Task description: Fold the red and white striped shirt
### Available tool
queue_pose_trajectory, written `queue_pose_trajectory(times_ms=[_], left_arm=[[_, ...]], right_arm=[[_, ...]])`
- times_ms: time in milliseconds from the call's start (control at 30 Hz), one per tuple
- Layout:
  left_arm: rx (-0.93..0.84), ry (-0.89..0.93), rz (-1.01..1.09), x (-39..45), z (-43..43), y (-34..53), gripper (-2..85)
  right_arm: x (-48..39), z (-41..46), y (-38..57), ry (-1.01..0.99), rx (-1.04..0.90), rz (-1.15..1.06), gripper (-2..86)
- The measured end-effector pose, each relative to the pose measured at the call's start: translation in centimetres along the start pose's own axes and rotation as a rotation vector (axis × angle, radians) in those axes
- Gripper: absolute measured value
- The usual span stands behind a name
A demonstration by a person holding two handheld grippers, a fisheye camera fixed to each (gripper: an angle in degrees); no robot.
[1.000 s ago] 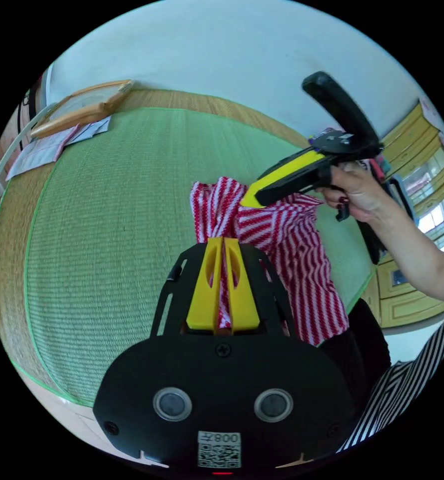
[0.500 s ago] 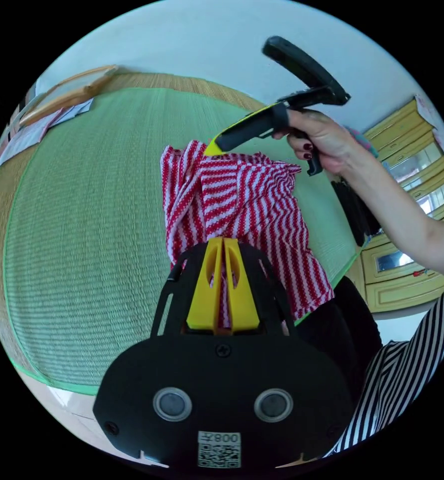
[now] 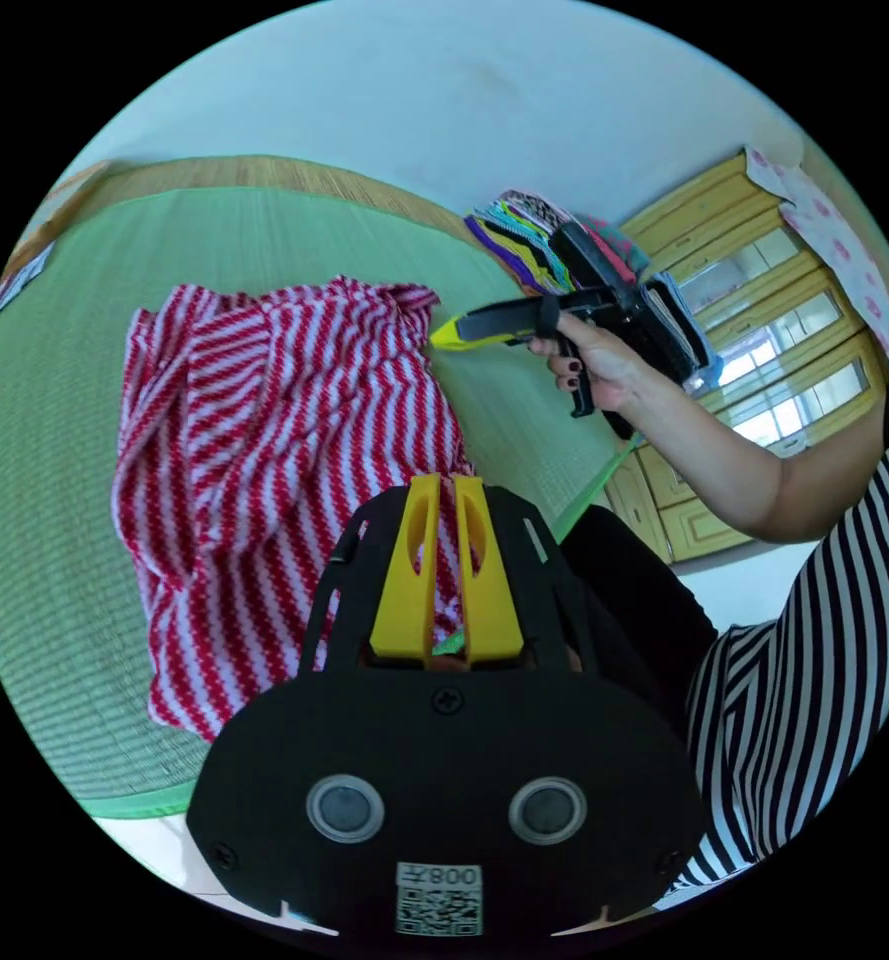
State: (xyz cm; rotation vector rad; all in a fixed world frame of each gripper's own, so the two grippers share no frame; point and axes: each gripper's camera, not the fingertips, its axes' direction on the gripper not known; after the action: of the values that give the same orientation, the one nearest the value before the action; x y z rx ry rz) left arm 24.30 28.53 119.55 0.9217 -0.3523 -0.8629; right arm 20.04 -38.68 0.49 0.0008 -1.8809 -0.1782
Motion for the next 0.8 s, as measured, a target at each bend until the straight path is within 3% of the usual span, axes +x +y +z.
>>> queue_pose_trajectory(times_ms=[233,400,500,633,800], left_arm=[[-0.078,0.019,0.037,1.5,0.8,-1.3,1.0],[-0.102,0.001,0.057,2.5,0.9,-2.5,1.5],[-0.029,-0.006,0.054,2.3,-1.2,-3.9,3.0],[0.111,-0.149,0.027,-0.1,-5.3,-7.1,6.0],[0.054,-0.284,0.041,-2.8,-5.3,-11.7,7.3]], right_arm=[[2.2,-0.1,-3.7,-0.029,0.016,-0.047,1.0],[1.4,0.9,-7.8,0.047,-0.139,-0.143,0.2],[1.5,1.5,-7.5,0.062,-0.159,-0.172,0.1],[3.1,1.4,-6.0,0.049,-0.124,-0.153,0.1],[5.2,1.6,-5.3,-0.009,-0.113,-0.125,0.1]])
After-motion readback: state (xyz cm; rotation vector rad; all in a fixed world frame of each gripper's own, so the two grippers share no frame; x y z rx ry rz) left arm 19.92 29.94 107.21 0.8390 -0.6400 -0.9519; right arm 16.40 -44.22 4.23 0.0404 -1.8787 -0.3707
